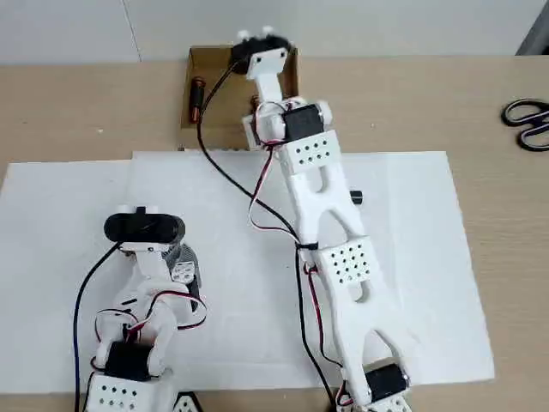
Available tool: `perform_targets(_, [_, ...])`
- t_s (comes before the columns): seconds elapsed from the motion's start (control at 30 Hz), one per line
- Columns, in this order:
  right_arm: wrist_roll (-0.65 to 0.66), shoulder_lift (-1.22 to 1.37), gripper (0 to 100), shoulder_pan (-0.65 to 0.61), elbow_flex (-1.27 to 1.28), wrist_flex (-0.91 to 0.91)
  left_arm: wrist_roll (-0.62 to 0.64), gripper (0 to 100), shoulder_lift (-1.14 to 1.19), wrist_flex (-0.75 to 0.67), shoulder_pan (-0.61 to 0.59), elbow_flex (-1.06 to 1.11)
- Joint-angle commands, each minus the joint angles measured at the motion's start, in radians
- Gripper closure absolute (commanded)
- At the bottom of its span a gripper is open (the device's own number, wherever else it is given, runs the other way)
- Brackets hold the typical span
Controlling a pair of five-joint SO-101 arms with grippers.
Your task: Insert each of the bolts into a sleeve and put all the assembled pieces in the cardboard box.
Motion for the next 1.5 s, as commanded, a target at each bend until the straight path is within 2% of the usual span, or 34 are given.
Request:
perform_targets(0.0, [-0.018, -0.117, 78.4, 0.008, -0.046, 0.122, -0.002, 99, -0.012, -0.021, -0.002, -0.004])
perform_targets(0.2, [-0.06, -0.213, 78.4, 0.058, -0.018, 0.128, -0.003, 99, -0.012, -0.021, -0.003, -0.004])
perform_targets(0.37, [-0.058, -0.346, 78.3, 0.094, 0.207, 0.128, -0.005, 99, -0.012, -0.021, 0.002, -0.004])
perform_targets(0.63, [0.1, -0.665, 78.3, 0.165, 0.732, 0.119, -0.006, 99, -0.012, -0.021, 0.002, -0.004])
perform_targets(0.8, [0.172, -0.707, 78.3, 0.213, 0.862, 0.119, -0.003, 99, -0.012, -0.021, -0.002, -0.004])
perform_targets(1.07, [0.563, -0.7, 78.4, 0.323, 0.945, 0.107, 0.0, 99, -0.012, -0.021, -0.002, -0.004])
perform_targets(1.47, [1.08, -0.565, 78.4, 0.366, 0.956, 0.108, 0.0, 99, -0.012, -0.021, -0.002, -0.004])
